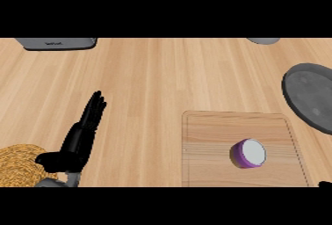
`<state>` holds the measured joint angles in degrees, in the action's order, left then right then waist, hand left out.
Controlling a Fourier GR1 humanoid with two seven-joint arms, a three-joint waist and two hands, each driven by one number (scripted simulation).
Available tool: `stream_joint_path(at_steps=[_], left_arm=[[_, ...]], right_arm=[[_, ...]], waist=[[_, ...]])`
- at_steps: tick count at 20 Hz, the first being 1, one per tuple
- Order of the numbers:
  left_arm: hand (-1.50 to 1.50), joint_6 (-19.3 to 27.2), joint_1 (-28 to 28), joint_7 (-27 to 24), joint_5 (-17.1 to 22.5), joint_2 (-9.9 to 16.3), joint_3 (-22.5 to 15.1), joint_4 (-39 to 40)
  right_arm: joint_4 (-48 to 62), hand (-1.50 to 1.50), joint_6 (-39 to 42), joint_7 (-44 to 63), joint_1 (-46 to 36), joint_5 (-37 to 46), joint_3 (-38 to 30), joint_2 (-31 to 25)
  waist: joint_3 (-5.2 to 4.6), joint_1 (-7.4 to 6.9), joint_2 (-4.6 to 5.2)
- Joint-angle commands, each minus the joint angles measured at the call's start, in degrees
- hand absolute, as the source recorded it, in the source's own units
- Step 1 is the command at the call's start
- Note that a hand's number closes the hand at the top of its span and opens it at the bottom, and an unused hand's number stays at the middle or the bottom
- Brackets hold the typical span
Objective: Pick the can from the cutting board and place it in the pan
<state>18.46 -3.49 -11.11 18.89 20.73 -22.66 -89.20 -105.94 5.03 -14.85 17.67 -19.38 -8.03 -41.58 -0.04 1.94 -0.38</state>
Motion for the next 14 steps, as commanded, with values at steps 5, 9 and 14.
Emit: stream_joint_path(at_steps=[5,9,14], left_arm=[[0.0,0.0,-2.0,1.9,-2.5,-2.5,-1.0,-0.9],[0.0,-1.8,-6.3,2.3,-2.6,-3.5,-0.7,2.8],[0.0,-3.2,-3.6,1.8,-1.9,-2.8,0.0,1.5]], right_arm=[[-7.2,-1.5,4.6,9.3,2.0,7.2,-0.2,-7.3],[-7.4,-1.5,4.2,21.7,-7.5,11.6,7.3,-10.7],[-8.8,-1.5,8.3,28.0,-10.0,20.8,16.6,-12.9]], waist=[[0.0,-1.66,0.29],[-0.06,-3.21,0.87],[-0.04,-3.61,0.73]])
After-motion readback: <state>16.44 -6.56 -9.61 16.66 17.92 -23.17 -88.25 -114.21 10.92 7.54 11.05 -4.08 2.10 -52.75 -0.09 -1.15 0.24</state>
